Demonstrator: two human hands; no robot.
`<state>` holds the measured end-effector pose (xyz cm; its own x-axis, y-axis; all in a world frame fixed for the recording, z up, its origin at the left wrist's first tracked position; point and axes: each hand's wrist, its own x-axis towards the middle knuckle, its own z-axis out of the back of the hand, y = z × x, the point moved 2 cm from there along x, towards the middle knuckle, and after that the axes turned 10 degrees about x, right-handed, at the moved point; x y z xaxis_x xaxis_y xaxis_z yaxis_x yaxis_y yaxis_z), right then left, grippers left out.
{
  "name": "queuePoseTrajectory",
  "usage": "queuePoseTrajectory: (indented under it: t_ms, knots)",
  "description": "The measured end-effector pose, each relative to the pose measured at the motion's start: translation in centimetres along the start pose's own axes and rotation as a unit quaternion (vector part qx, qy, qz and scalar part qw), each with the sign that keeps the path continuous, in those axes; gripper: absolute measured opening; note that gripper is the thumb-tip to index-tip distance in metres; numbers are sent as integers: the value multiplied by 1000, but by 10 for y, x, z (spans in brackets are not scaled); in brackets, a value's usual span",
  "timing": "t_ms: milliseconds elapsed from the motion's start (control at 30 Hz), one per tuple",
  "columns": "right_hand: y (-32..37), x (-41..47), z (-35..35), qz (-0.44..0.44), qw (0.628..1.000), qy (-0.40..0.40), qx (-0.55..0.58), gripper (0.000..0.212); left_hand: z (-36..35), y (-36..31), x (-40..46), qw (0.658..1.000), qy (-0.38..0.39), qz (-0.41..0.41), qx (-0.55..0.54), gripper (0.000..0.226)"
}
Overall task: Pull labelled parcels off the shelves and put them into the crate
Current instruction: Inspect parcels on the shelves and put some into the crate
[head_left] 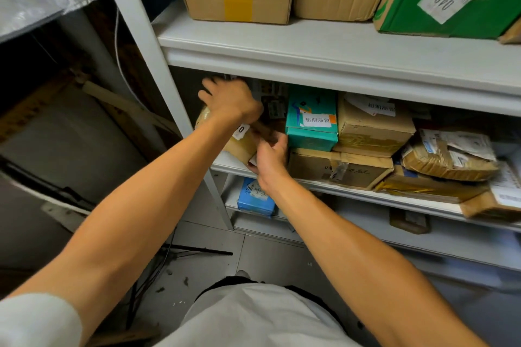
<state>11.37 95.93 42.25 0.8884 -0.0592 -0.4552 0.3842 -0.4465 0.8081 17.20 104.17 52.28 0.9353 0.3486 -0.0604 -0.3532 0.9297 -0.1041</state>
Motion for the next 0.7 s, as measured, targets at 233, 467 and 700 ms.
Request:
queuePoseTrajectory:
  t_ms: [233,467,700]
  knots:
    - [-9,-17,11,-84,994,-14,75,63,-7,12,-32,999,-31,12,-10,50]
    - [-14,-12,24,-143,986,-41,75,57,-25,18,-61,995,-72,21,-64,55]
    - [-18,-9,23,-193,981,11,24,44,-46,53,-60,956,-78,95,-266,58]
